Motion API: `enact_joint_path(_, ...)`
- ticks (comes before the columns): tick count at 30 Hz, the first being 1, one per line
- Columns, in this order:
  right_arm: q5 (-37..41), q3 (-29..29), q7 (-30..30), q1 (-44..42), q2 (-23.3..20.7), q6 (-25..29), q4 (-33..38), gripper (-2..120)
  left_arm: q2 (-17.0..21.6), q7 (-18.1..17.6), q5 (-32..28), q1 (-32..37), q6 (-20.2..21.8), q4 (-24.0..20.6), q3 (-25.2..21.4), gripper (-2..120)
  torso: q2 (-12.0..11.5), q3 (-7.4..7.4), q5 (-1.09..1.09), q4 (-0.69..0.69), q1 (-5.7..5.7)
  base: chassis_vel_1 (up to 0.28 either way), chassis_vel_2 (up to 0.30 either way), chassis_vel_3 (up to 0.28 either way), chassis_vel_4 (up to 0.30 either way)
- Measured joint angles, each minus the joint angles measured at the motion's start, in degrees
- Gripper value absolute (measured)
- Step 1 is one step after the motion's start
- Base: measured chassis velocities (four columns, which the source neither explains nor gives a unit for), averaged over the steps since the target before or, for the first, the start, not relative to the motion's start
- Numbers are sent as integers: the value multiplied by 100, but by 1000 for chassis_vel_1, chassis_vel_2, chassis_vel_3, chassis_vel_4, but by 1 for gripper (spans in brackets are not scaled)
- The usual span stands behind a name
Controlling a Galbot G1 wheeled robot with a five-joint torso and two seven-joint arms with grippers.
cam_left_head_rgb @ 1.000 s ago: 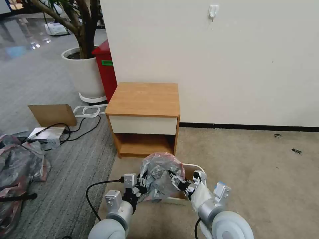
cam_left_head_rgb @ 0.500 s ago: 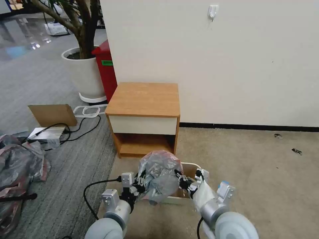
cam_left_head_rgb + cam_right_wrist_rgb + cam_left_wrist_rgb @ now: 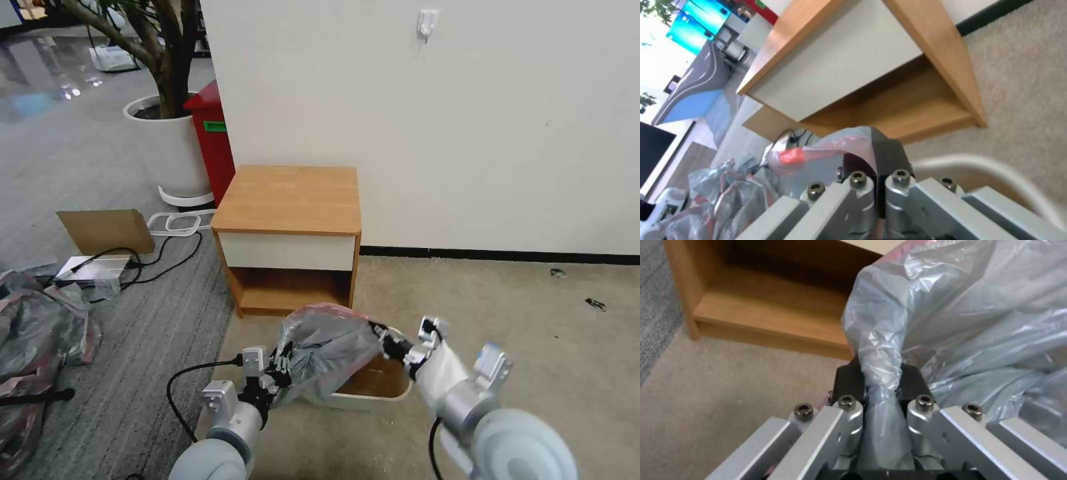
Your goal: Pick up the garbage bag from the table and place it over the trash can.
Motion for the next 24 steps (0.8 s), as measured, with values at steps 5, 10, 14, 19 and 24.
enact_joint_path(5,203,131,84,239,-170,-102,-135,0,-14,6,-1,30,6,-42,33,8,0,0,0,0,0,0,0,0,0)
enact_joint_path(10,430,279,233,446,-331,-199,-239,0,-38,30,-1,74,6,-90,39,8,0,0,-1,0,0,0,0,0,0)
enact_joint_path(14,533,353,296,630,-483,-341,-317,0,-53,39,-1,112,8,-153,40,8,0,0,-1,0,0,0,0,0,0)
enact_joint_path(19,583,410,303,577,-578,-697,-189,5,-55,36,-14,112,13,-186,-28,8,0,1,-1,0,0,0,0,0,0)
enact_joint_path(24,592,397,365,396,-620,-826,68,23,-55,-21,-164,-1,18,-186,-183,8,0,0,-1,0,0,0,0,0,0)
